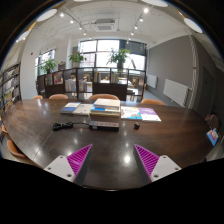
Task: Unplug charger
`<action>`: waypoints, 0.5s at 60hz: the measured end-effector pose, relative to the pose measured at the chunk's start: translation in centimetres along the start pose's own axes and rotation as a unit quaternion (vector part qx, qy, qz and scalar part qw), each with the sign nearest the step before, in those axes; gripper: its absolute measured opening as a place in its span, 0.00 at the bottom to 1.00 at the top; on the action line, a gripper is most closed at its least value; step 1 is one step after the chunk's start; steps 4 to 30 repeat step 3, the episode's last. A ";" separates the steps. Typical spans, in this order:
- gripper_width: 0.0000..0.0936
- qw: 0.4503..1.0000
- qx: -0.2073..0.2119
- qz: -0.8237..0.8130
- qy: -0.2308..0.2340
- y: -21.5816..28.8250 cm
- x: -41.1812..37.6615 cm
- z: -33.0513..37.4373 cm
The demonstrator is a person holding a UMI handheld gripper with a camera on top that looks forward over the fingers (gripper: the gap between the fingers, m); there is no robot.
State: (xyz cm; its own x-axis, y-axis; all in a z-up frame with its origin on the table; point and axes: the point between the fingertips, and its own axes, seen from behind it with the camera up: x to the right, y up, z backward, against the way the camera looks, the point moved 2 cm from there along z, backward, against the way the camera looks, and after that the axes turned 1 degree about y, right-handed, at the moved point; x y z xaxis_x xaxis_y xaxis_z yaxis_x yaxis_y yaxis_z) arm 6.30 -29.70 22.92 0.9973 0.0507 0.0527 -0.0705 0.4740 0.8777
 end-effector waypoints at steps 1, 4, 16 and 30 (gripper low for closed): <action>0.87 1.000 -0.001 0.000 0.002 0.0 -0.1 -0.1; 0.87 1.000 -0.001 0.000 0.003 0.0 -0.3 -0.4; 0.87 1.000 -0.001 0.000 0.003 0.0 -0.3 -0.4; 0.87 1.000 -0.001 0.000 0.003 0.0 -0.3 -0.4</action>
